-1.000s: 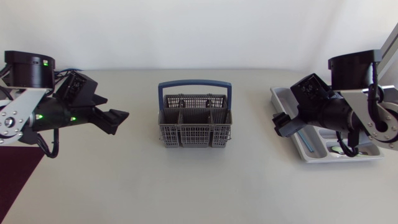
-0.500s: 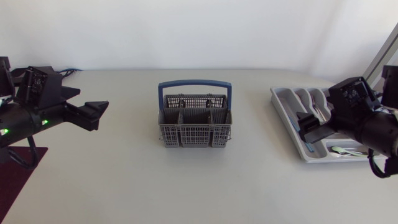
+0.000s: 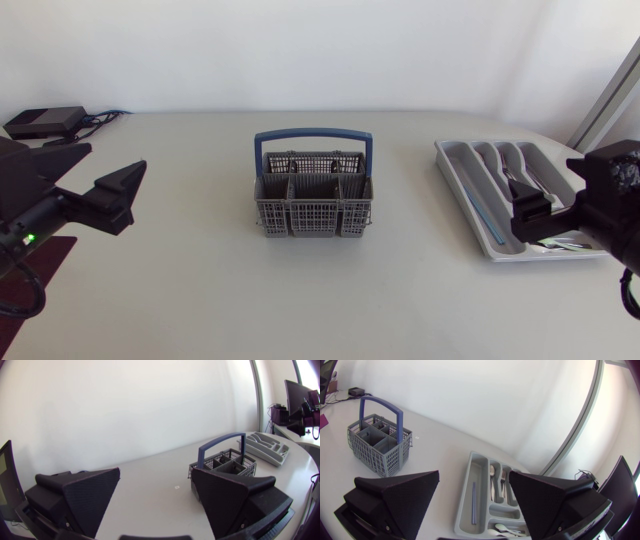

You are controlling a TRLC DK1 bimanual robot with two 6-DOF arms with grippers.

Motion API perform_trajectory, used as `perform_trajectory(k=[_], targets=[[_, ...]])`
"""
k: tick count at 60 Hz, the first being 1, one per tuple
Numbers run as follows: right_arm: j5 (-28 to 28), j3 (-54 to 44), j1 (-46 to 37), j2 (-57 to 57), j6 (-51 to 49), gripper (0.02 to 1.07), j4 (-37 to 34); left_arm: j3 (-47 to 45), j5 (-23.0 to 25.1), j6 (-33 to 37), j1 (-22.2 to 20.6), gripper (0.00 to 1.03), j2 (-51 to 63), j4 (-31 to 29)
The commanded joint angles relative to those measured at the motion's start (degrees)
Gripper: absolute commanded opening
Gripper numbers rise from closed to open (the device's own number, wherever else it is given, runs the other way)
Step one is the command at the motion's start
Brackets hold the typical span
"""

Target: Sort the cutlery from the basket into the organizer compartments.

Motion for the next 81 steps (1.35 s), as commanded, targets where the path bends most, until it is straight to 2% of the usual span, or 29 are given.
perform_trajectory(k=[1, 4, 61, 81], targets=[[0.3, -2.0, -0.4, -2.8, 1.6, 1.02, -0.1, -2.4, -0.3, -4.4, 2.1, 0.99, -2.3, 0.9], [0.5, -2.6, -0.4, -4.0, 1.5, 1.02, -0.4, -3.1, -0.3, -6.5, 3.4, 0.99, -3.9, 0.9], [-5.7, -26.6, -4.1, -32.0, 19.9, 1.02, 8.7, -25.0, -6.5, -12.8, 2.9, 0.98, -32.0, -1.2], [-6.0, -27.9, -4.3, -33.4, 20.9, 1.02, 9.2, -25.2, -6.5, -12.9, 2.9, 0.98, -32.3, -1.2]])
